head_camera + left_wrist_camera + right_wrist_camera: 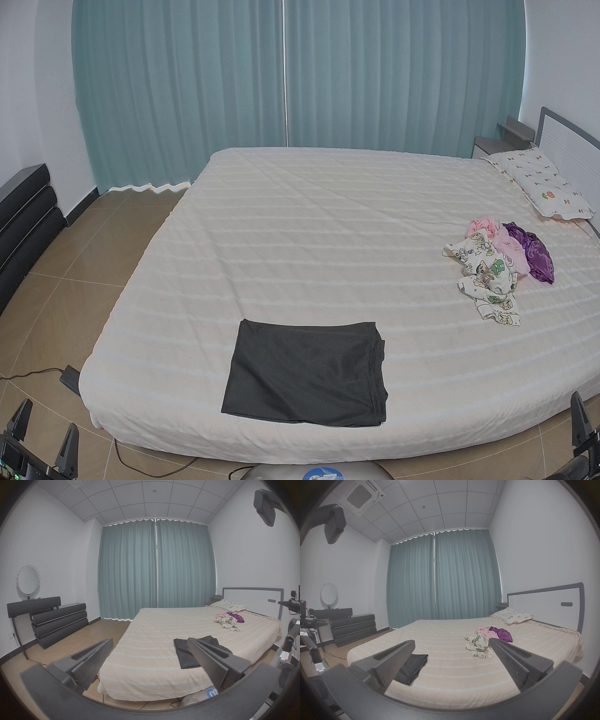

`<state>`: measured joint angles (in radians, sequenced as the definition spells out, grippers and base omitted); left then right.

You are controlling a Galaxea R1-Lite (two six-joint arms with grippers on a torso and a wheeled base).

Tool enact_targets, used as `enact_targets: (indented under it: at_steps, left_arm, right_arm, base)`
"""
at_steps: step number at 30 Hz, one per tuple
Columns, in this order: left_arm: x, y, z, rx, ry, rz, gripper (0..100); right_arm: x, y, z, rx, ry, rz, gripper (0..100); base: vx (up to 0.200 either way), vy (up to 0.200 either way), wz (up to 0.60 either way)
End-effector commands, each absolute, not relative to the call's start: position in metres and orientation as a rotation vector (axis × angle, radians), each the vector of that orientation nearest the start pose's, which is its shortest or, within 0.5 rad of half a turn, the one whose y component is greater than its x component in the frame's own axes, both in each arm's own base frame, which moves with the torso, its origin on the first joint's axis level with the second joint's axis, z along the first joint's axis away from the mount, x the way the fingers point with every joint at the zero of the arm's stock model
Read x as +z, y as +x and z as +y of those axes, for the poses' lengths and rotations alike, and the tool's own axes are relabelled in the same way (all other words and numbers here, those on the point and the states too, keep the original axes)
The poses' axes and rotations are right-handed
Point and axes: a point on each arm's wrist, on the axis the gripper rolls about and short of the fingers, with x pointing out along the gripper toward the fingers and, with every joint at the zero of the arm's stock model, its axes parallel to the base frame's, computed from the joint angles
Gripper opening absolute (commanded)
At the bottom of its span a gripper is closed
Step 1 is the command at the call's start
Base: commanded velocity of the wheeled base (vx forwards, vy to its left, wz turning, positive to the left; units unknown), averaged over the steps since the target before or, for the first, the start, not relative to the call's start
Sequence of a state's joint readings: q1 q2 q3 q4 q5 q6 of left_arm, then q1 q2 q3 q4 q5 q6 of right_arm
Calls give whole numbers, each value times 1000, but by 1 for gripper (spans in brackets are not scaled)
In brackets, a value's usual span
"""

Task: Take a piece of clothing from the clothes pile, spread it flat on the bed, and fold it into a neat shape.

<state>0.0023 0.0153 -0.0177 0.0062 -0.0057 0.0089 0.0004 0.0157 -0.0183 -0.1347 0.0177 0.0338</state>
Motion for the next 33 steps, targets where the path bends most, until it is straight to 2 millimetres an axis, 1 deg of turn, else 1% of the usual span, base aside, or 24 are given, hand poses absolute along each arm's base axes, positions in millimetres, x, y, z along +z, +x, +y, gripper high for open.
enact_targets:
  at_steps: [1,3,5,8,33]
  left_arm:
    - [76,-22,0,-3,8,11,100]
    - [76,-22,0,-3,8,12,100]
    - [76,-22,0,-5,9,11,100]
    - [76,-22,0,-3,8,11,100]
    - [76,-22,0,-6,5,12,100]
  right_arm:
    - [79,-23,1,25,6,-17,100]
    - [80,-23,1,24,-5,-26,100]
    - [77,-22,1,35,-49,-5,100]
    - [76,-22,0,15,2,0,100]
    - [76,-23,0,20,-8,-2,100]
  base:
    - [0,0,0]
    - [0,0,0]
    - [0,0,0]
    - [0,0,0]
    - [0,0,0]
